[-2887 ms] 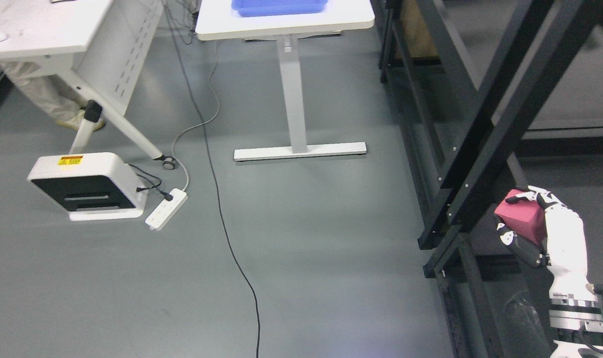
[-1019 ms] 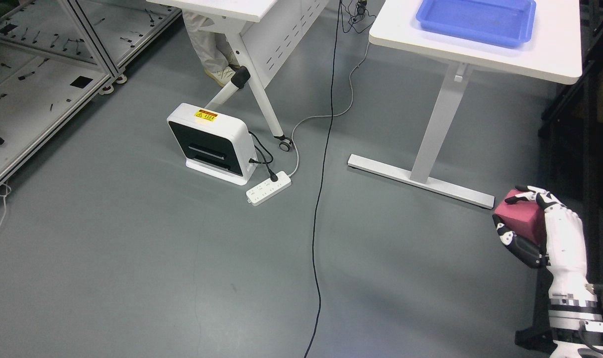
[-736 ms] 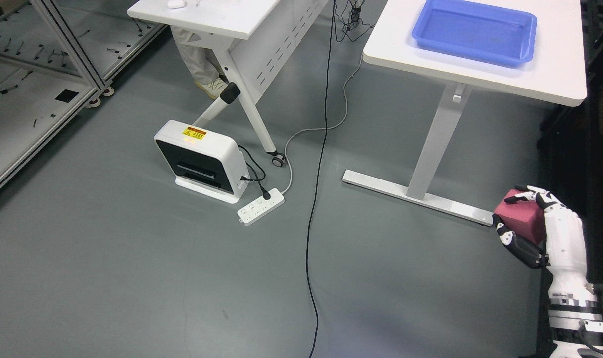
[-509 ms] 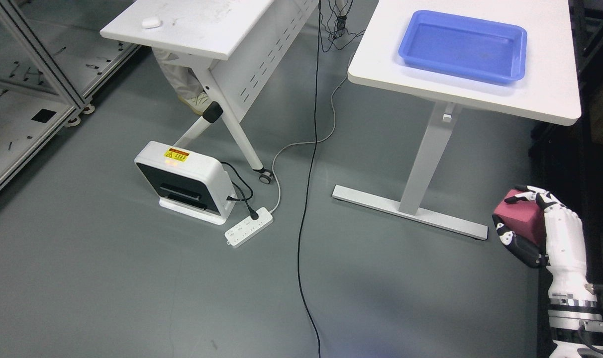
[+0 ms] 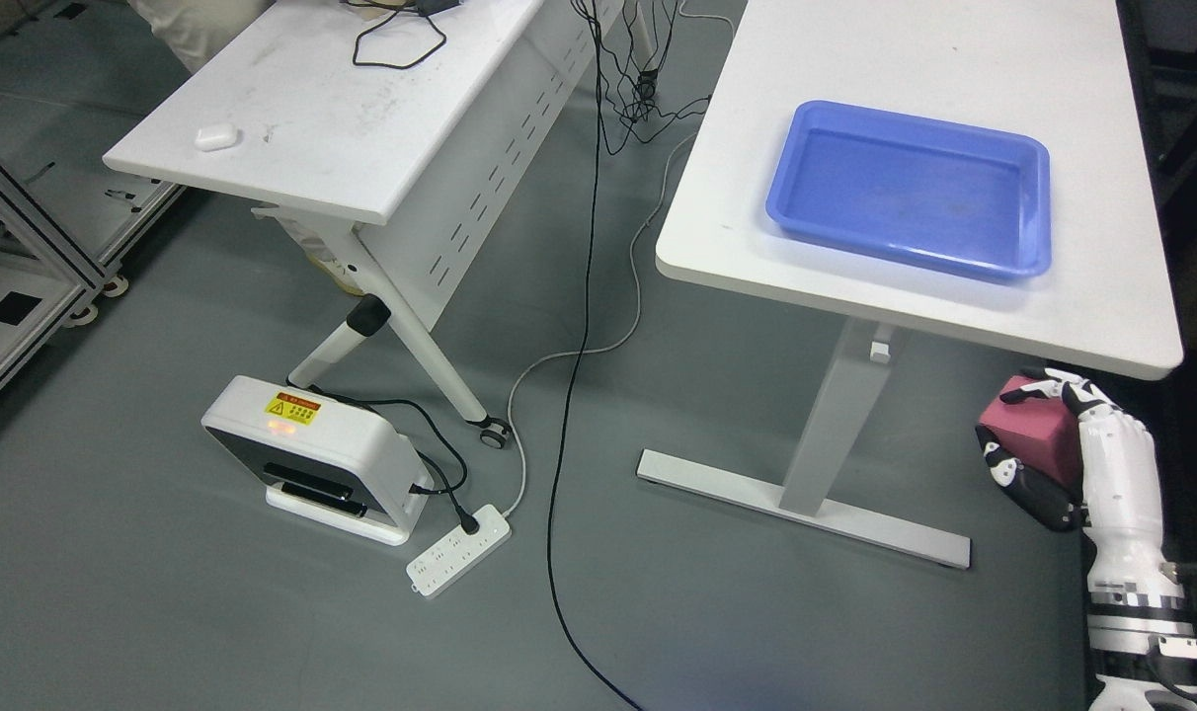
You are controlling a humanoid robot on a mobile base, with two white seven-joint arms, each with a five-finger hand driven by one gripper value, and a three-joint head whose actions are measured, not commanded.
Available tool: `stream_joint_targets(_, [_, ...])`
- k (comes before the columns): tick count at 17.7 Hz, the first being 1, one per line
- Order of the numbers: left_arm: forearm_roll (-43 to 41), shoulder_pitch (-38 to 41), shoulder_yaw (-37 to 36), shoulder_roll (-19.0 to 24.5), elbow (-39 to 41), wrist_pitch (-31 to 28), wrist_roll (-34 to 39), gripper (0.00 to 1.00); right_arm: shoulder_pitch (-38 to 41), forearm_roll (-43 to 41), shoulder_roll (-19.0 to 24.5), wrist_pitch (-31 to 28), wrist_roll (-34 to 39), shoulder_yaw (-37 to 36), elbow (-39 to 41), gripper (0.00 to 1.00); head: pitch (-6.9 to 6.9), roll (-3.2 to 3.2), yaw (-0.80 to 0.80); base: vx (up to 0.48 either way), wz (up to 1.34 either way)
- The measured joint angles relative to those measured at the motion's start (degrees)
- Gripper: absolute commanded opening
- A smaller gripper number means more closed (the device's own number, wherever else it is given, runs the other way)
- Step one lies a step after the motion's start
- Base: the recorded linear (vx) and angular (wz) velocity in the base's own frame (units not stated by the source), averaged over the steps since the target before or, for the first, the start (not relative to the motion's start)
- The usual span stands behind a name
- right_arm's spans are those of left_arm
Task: Pick pink block from left shelf to tray
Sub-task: 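Carry the pink cube in the right hand while turning to the blue tray, then lower the pink cube into the blue tray and open the right hand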
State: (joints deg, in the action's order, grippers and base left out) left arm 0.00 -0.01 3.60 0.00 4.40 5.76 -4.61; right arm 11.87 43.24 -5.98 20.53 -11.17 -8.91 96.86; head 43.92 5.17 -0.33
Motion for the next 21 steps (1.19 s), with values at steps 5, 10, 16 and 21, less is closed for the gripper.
stream_joint_targets(5, [0.00,0.00,0.00,0.00,0.00,0.00,0.00,1.00,0.05,-0.01,0.00,-0.02,0.00,0.02,0.00,0.03,0.00,0.00,0.00,0.385,0.06])
stream_joint_targets(10, [0.00,0.00,0.00,0.00,0.00,0.00,0.00,1.00,0.03,-0.05,0.00,-0.09,0.16,0.02,0.00,0.03,0.00,0.00,0.00,0.352,-0.08])
stream_joint_targets(16, [0.00,0.00,0.00,0.00,0.00,0.00,0.00,1.00,-0.49,-0.29,0.14,-0.09,0.62,0.19,0.00,0.03,0.00,0.00,0.00,0.253,-0.08])
stream_joint_targets(21, [0.00,0.01,0.00,0.00,0.00,0.00,0.00,1.00,-0.78,-0.37,0.25,-0.02,2.56,2.46,0.00,0.03,0.01,0.00,0.00,0.127,-0.01])
